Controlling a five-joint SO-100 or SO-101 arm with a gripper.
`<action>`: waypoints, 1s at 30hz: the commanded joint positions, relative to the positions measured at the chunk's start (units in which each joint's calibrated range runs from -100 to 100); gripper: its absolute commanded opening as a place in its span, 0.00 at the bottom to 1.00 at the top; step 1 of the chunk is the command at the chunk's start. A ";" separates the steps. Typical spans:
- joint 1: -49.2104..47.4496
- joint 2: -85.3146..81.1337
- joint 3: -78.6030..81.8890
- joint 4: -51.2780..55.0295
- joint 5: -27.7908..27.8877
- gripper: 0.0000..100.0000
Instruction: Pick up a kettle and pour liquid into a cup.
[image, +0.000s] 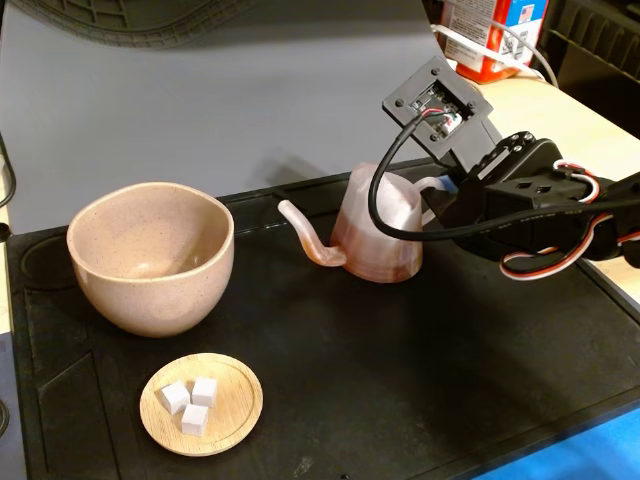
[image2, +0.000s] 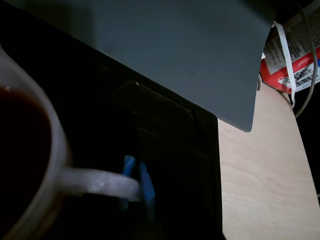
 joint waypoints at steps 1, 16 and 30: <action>-0.58 -6.64 -1.43 -0.04 -0.41 0.01; -5.14 -17.99 -14.95 18.04 -1.45 0.01; -6.66 -17.14 -15.04 17.86 1.48 0.01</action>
